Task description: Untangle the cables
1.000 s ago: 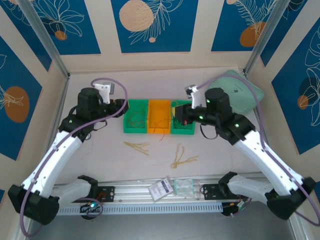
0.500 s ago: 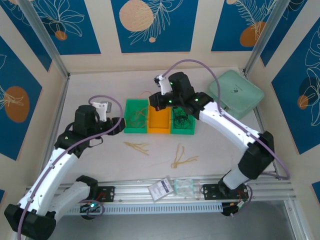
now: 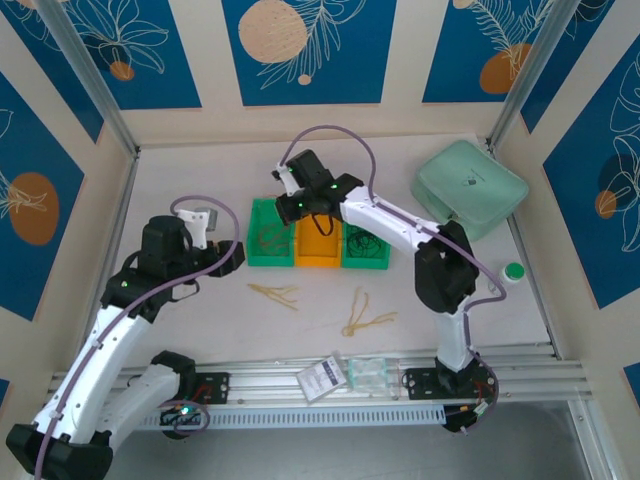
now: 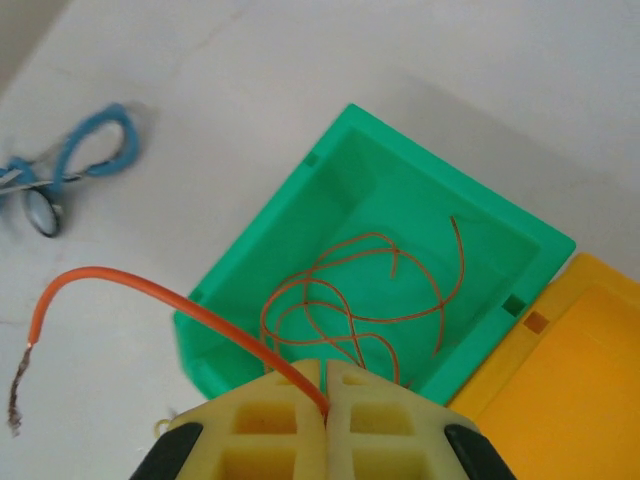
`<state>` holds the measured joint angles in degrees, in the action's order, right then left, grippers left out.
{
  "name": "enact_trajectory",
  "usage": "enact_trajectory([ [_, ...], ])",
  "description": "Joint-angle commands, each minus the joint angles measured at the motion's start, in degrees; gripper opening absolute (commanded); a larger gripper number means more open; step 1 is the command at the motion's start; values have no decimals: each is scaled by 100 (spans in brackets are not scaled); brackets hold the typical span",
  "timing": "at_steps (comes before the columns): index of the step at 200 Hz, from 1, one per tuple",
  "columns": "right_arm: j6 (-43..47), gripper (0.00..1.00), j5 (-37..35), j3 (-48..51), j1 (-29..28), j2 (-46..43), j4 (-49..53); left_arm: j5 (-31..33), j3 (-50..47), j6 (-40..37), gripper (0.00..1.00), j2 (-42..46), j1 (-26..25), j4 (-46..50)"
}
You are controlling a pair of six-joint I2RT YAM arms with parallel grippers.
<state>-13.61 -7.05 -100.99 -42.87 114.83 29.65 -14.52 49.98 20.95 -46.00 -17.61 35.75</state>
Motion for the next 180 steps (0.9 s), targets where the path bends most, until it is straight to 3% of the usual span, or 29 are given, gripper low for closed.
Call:
enact_trajectory([
  [1,360,0,-637,-519,-155,342,695,46,179,-146,58,64,121,178],
  [55,510,9,-859,-1473,-250,1196,1537,-110,109,-153,55,35,162,124],
  [107,445,21,-891,-1654,-248,1286,1654,-69,126,-152,51,89,179,181],
  [147,386,23,-883,-1310,-230,812,1507,-59,109,-144,46,92,187,187],
  [180,383,23,-314,-47,-230,-281,829,-241,-60,-92,43,91,188,83],
])
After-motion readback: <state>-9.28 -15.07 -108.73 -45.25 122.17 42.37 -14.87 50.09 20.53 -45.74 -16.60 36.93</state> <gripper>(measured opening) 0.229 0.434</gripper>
